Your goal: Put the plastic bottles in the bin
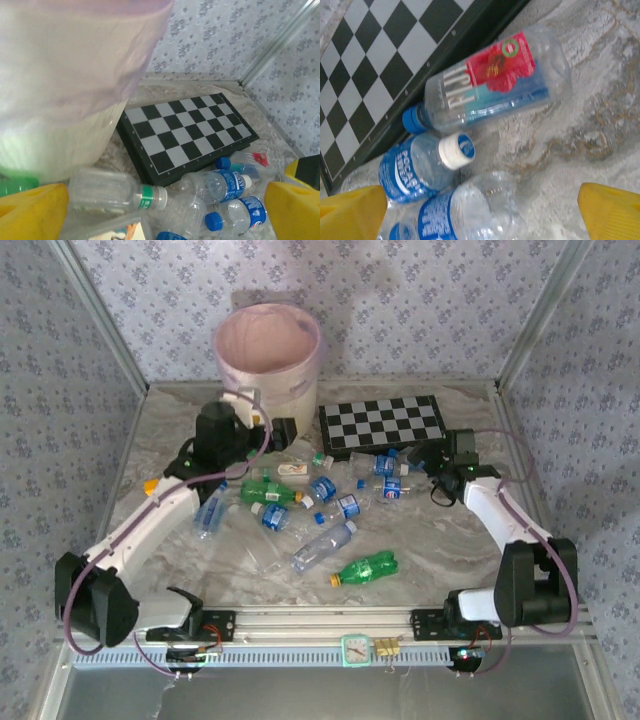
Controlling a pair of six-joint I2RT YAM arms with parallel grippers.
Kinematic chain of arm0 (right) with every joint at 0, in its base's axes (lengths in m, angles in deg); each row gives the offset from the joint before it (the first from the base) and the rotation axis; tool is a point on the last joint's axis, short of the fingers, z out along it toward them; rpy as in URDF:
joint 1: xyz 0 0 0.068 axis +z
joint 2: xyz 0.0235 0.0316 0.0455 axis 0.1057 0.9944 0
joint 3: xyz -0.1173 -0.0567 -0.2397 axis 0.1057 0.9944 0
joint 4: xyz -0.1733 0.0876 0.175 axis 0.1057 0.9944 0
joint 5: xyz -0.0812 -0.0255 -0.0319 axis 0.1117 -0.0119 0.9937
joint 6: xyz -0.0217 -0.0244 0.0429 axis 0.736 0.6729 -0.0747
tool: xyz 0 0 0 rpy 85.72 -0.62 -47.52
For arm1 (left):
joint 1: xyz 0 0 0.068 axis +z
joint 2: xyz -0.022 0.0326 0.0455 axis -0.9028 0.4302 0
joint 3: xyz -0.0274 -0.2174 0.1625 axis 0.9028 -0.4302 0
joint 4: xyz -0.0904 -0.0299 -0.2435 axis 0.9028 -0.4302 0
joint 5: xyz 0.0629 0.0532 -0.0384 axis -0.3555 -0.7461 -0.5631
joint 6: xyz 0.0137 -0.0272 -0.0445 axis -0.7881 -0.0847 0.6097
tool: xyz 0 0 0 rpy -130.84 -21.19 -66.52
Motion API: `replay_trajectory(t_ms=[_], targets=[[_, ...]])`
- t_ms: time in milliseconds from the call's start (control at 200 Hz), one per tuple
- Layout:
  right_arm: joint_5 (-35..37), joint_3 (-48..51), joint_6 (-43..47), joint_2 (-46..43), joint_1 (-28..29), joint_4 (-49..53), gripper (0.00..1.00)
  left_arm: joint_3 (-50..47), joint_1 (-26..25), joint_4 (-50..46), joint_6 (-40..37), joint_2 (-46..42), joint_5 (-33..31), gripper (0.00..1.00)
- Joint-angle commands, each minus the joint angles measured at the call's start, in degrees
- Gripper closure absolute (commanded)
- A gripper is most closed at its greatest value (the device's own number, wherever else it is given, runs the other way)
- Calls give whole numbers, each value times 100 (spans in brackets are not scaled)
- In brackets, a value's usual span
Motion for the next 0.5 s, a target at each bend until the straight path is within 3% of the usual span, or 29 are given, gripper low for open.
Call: replay_trajectory(t_ms=[0,225,495], targets=[[-67,-398,-103,364,-150,-137,0,-674,-116,742,800,-277,-445,0],[-222,-998,-197,1323,-316,3,0,-1748,-526,959,1398,-352,-836,0],[-636,-1411,-1133,2138,-331,-267,6,-1705,-713,1136,1401,85,-807,0]])
